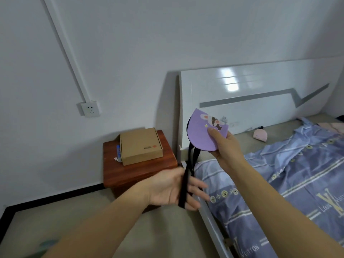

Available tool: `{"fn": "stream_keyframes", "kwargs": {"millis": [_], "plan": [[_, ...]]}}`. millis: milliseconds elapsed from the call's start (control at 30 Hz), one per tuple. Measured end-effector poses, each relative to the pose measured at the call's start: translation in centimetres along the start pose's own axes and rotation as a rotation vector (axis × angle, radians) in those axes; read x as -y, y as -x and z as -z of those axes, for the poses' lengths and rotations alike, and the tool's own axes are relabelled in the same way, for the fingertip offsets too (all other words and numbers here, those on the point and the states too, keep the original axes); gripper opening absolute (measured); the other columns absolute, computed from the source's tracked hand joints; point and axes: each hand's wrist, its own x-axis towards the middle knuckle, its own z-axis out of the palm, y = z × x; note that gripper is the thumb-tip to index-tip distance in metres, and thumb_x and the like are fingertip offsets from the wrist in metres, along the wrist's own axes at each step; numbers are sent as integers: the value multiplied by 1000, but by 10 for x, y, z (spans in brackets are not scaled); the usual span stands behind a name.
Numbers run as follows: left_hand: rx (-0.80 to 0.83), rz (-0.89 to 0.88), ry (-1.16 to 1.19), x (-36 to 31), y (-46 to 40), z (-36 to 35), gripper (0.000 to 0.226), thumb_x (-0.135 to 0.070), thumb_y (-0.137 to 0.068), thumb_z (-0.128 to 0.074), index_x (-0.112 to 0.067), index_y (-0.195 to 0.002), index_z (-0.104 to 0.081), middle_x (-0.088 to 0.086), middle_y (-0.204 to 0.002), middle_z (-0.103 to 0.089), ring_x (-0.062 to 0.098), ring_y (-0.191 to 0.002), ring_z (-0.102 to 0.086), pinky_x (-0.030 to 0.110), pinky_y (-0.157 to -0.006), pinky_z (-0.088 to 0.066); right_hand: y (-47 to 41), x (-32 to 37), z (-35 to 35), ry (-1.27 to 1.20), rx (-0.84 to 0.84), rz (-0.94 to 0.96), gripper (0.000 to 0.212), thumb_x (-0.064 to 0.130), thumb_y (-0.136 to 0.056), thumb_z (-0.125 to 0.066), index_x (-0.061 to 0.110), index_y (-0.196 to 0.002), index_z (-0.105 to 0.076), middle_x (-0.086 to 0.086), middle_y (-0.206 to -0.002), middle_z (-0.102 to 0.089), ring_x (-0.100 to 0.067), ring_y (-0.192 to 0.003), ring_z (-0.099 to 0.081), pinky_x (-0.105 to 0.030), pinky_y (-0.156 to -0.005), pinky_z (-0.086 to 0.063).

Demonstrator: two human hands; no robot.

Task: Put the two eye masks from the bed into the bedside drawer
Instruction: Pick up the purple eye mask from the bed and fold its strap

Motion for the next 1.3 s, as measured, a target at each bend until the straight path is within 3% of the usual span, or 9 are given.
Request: {"fn": "stream_keyframes", "kwargs": {"millis": [133, 233, 333, 433, 567, 667, 1033, 1167, 1300], "plan": [[-516, -147, -350, 6, -33, -3, 45, -5, -96, -43, -8, -139, -31, 13, -109, -61, 21, -84, -63, 27, -69, -56, 1, -3, 0, 164, 11, -6, 12, 15, -88, -58, 23, -95, -64, -5, -100, -70, -20, -89, -68, -34, -77, -56], [-883, -546, -157, -13, -38, 5, 76, 4, -91, -45, -21, -149, -3, 16, -136, -53, 15, -89, -62, 24, -73, -56, 0, -8, 5, 40, -95, -96, 13, 9, -90, -54, 14, -101, -58, -3, -90, -64, -16, -74, -62, -22, -54, -53], [-780, -869, -248, -32, -29, 6, 84, 18, -86, -40, -41, -143, -19, -10, -143, -38, 9, -117, -53, 9, -86, -49, 1, -10, 13, 41, -81, -257, 6, 3, -90, -52, 7, -87, -54, -5, -71, -49, -8, -45, -43, -15, -32, -33], [-583, -839, -1027, -40, -15, 0, 92, 11, -82, -49, -61, -129, -17, -37, -141, -13, -3, -140, -17, -1, -107, -15, 2, -8, 18, 39, 96, -434, 9, 2, -91, -51, 3, -83, -52, -6, -62, -44, -5, -32, -36, -12, -27, -27], [-480, -630, -1567, -36, 0, -1, 80, -6, -79, -51, -45, -143, -21, -17, -157, -6, -7, -137, 4, 22, -118, -3, 5, -1, 22, -11, 266, -550, 11, 5, -92, -49, -3, -89, -55, -7, -57, -59, -6, -35, -46, -11, -25, -30], [-563, -718, -1580, -34, 10, -4, 69, -8, -86, -53, -40, -141, -26, -12, -154, -21, -7, -134, -10, 39, -121, -16, 8, -1, 20, 1, 356, -596, 10, 5, -92, -48, -1, -88, -56, -6, -59, -59, -4, -35, -43, -9, -25, -27], [-528, -636, -1378, -32, 24, 1, 82, 2, -87, -46, -57, -132, -11, -26, -150, -7, -7, -138, -10, -9, -100, -10, 13, -7, 15, -19, 387, -656, 7, 5, -90, -50, 0, -92, -53, -10, -61, -64, -8, -38, -55, -9, -24, -28], [-521, -569, -1535, -28, 25, 3, 90, -6, -85, -52, -61, -131, 3, -27, -153, -2, -10, -135, -9, -3, -98, -18, 18, -7, 8, -64, 385, -666, 24, 7, -79, -58, -2, -102, -53, -14, -67, -72, -15, -50, -68, -13, -24, -36], [-603, -761, -1639, -29, 33, -1, 59, -11, -89, -57, -32, -139, -36, 1, -153, -34, 15, -138, -34, 25, -113, -29, 22, -9, 8, -44, 466, -633, 23, 8, -79, -61, 1, -100, -56, -12, -68, -73, -16, -53, -69, -13, -29, -41]]}}
